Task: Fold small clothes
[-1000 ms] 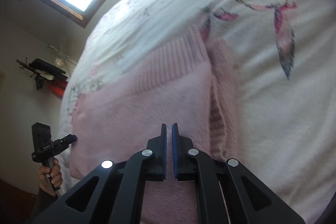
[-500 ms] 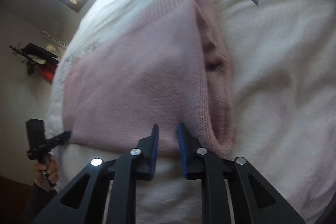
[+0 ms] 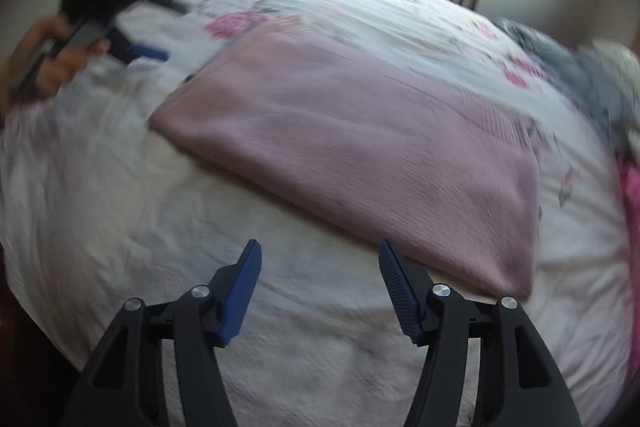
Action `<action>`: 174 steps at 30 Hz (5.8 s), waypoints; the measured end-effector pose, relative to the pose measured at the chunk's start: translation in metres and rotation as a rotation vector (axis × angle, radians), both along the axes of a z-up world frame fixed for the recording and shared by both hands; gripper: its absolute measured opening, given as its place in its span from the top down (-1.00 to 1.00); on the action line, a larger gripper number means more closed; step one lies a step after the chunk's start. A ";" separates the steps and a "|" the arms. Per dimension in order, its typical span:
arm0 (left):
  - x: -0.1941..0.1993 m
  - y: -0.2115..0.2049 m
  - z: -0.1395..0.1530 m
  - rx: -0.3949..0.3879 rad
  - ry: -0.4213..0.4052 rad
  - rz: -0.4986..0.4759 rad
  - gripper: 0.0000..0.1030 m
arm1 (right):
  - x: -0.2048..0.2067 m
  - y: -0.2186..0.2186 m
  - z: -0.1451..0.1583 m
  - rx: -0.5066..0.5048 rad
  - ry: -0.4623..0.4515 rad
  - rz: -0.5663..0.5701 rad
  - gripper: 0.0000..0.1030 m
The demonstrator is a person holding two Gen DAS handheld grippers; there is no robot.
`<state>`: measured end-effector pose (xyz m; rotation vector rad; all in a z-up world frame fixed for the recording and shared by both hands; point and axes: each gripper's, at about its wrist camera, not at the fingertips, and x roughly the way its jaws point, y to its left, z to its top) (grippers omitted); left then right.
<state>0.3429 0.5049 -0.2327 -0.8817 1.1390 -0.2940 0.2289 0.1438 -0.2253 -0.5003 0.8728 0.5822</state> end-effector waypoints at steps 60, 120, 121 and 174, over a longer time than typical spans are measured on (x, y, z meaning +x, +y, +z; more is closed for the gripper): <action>0.152 -0.061 0.008 0.044 0.124 -0.178 0.52 | 0.048 0.122 0.014 0.121 -0.247 -0.058 0.70; 0.197 -0.288 0.115 0.431 0.132 -0.333 0.53 | 0.075 -0.070 0.081 0.447 -0.192 -0.346 0.77; 0.199 -0.292 0.113 0.438 0.137 -0.336 0.53 | 0.076 -0.073 0.079 0.454 -0.184 -0.353 0.77; 0.188 -0.453 0.025 0.565 -0.085 -0.167 -0.37 | 0.119 -0.267 -0.076 0.990 0.421 -0.568 0.42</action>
